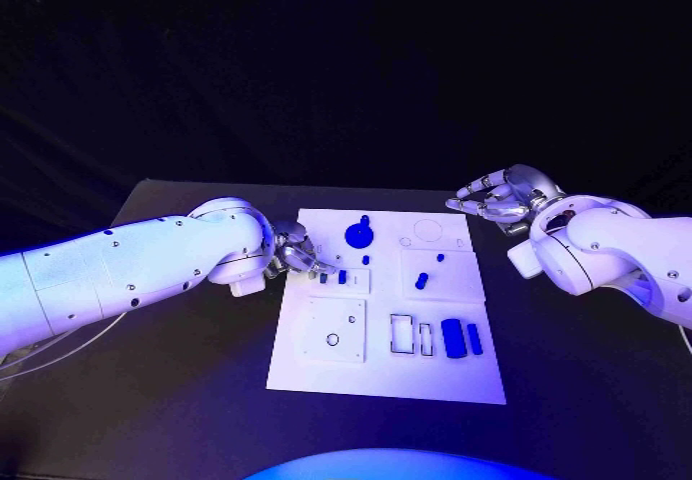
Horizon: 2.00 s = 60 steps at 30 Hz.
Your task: Assemble the parts on the task board
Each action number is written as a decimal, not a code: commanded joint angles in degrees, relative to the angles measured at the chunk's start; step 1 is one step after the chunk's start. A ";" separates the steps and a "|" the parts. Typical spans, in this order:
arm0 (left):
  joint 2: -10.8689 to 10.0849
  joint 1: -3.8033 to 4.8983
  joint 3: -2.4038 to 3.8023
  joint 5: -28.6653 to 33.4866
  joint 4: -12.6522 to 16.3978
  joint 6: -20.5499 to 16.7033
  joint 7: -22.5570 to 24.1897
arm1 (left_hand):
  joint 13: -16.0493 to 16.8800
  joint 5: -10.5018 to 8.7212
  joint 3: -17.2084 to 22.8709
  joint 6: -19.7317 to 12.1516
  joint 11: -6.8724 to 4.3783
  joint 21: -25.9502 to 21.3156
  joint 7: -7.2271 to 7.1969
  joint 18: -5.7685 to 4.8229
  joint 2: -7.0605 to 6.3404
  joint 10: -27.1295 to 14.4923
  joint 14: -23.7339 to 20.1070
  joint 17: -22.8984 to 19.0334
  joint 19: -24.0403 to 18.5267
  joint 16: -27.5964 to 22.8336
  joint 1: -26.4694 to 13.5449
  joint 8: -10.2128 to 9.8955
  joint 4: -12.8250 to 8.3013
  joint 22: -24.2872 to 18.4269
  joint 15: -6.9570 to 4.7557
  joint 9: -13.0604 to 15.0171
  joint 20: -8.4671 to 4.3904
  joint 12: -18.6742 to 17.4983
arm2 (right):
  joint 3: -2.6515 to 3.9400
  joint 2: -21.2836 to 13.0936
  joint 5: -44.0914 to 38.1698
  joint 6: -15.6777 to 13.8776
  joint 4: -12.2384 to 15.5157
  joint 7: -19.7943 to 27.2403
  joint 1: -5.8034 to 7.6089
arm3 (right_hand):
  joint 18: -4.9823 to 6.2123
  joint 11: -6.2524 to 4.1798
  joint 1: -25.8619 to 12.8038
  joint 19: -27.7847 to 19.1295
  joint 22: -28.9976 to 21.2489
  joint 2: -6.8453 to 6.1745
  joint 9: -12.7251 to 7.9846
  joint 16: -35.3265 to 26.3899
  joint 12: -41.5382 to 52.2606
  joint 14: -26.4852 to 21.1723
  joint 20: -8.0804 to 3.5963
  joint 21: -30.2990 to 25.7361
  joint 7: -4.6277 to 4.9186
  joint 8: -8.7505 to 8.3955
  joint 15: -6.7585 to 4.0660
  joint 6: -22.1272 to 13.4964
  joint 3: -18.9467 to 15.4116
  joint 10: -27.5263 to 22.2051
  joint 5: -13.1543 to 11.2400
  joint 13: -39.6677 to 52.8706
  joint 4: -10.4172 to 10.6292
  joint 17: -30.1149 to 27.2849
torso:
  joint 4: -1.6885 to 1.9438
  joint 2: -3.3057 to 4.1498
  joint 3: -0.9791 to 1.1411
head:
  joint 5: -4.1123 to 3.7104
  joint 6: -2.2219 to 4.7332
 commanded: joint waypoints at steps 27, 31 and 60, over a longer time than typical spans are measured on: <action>4.56 0.33 1.50 -11.68 0.64 -16.03 22.77 | -29.29 0.34 9.19 -13.99 7.38 -24.20 7.79 6.63 -4.17 -30.37 -14.36 -13.30 -24.71 -19.85 22.22 -10.58 -7.25 -33.94 6.49 -12.66 5.40 -26.14 | -0.10 0.27 0.77 -1.18 -1.32 5.62 -0.37 | 10.09 -0.51 2.87 -17.62 -24.86 0.12 0.01 -24.78 -35.46 -7.81 -0.43 -52.44 -0.52 3.92 -0.69 -1.51 3.42 -24.76 -1.51 -27.59 -0.29 -22.08 | -0.04 0.06 0.07 | -1.19 1.67; 6.52 0.13 0.53 -18.28 -1.12 -16.01 24.88 | -33.15 0.18 6.27 -15.12 7.97 -26.84 7.60 6.69 -4.81 -33.65 -22.81 -23.79 -26.11 -26.66 22.28 -12.19 -7.34 -35.38 7.09 -15.61 6.07 -29.01 | -0.11 0.28 1.23 -2.65 -1.49 7.31 -0.43 | 10.07 -0.06 4.43 -18.47 -31.73 -0.44 -0.02 -41.07 -43.62 -14.23 0.12 -60.87 -0.18 5.07 -0.15 -1.66 6.06 -26.05 -1.38 -35.64 -0.39 -35.54 | -0.07 0.12 0.04 | -1.31 1.84; 12.96 -0.13 -1.31 -31.29 -9.01 -8.66 23.87 | -40.92 0.07 1.50 -5.42 6.64 -23.78 5.54 6.23 -3.90 -30.33 -19.51 -24.42 -23.85 -16.66 26.93 -16.93 -5.67 -31.85 5.89 -24.46 5.38 -28.87 | -0.12 0.55 4.47 -5.33 -1.97 12.22 -0.47 | 10.14 3.29 1.93 -22.99 -58.15 -3.87 -2.78 -75.43 -64.89 -22.25 5.30 -84.92 2.11 4.20 4.70 -2.13 15.63 -22.35 -1.17 -64.20 -3.16 -48.13 | 0.00 0.10 0.09 | -1.79 1.38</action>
